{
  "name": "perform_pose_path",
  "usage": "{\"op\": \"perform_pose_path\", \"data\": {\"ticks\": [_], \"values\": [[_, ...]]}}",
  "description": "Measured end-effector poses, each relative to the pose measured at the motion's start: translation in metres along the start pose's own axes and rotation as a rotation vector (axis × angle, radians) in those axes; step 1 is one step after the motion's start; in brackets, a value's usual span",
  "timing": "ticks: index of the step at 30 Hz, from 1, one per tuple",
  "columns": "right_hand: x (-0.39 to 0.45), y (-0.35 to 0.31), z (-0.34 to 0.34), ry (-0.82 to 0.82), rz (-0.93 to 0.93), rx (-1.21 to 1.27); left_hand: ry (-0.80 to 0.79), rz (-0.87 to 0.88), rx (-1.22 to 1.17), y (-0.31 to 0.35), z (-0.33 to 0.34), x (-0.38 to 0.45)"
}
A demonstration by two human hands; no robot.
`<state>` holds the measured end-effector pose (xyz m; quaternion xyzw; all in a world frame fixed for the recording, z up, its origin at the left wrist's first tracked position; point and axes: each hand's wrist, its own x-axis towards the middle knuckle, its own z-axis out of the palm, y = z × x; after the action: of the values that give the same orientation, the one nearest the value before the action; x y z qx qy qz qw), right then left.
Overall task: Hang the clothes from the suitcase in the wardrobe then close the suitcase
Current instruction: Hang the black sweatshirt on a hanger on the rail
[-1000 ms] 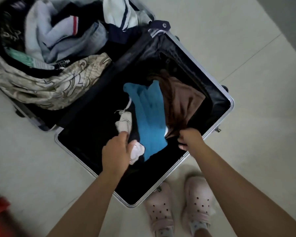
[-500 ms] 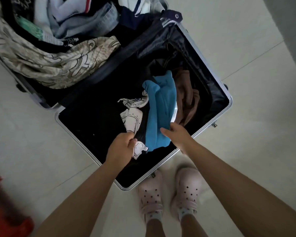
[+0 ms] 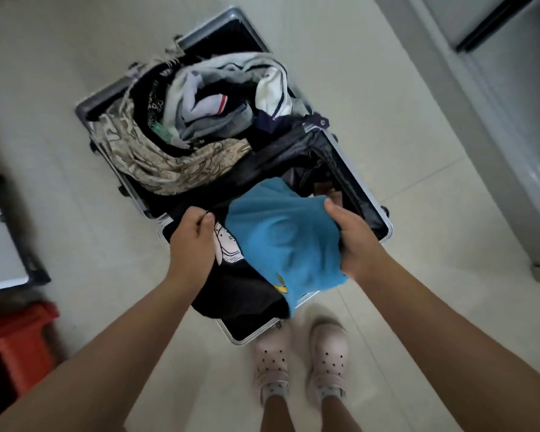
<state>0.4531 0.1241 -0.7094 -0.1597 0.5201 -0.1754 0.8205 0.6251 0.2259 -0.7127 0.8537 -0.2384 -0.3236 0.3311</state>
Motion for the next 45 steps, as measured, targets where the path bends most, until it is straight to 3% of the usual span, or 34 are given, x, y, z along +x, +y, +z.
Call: {"op": "perform_pose_path", "data": {"ticks": [3,6,11,14,17,21,24,30,36,38,42,45], "values": [[-0.033,-0.042,0.022,-0.071,-0.071,-0.002,-0.001,0.082,0.008,0.050,-0.038,-0.008],[-0.074,-0.088,0.049,-0.267,-0.063,-0.035,0.034,0.054,-0.154,0.098,-0.073,-0.014],[-0.148,-0.178,0.077,-0.441,-0.242,-0.314,0.038,0.157,-0.298,0.190,-0.129,-0.042],[-0.199,-0.219,0.099,-0.420,-0.352,-0.319,0.027,0.183,-0.455,0.256,-0.163,-0.059],[-0.248,-0.250,0.111,-0.431,-0.475,-0.262,-0.101,0.215,-0.697,0.325,-0.189,-0.082],[-0.328,-0.285,0.120,-0.454,-0.619,-0.309,-0.176,0.323,-0.846,0.417,-0.231,-0.130],[-0.372,-0.304,0.124,-0.452,-0.635,-0.392,-0.225,0.367,-0.975,0.469,-0.254,-0.160],[-0.446,-0.310,0.126,-0.232,-0.593,-0.687,-0.336,0.460,-1.111,0.552,-0.279,-0.224],[-0.538,-0.338,0.142,-0.197,-0.828,-0.271,-0.373,0.536,-0.965,0.596,-0.298,-0.263],[-0.580,-0.348,0.153,-0.190,-0.927,-0.128,-0.453,0.576,-0.797,0.593,-0.303,-0.273],[-0.632,-0.359,0.185,-0.117,-1.030,-0.003,-0.454,0.604,-0.289,0.565,-0.298,-0.281],[-0.654,-0.359,0.209,-0.086,-1.065,0.013,-0.503,0.741,-0.188,0.556,-0.297,-0.303]]}}
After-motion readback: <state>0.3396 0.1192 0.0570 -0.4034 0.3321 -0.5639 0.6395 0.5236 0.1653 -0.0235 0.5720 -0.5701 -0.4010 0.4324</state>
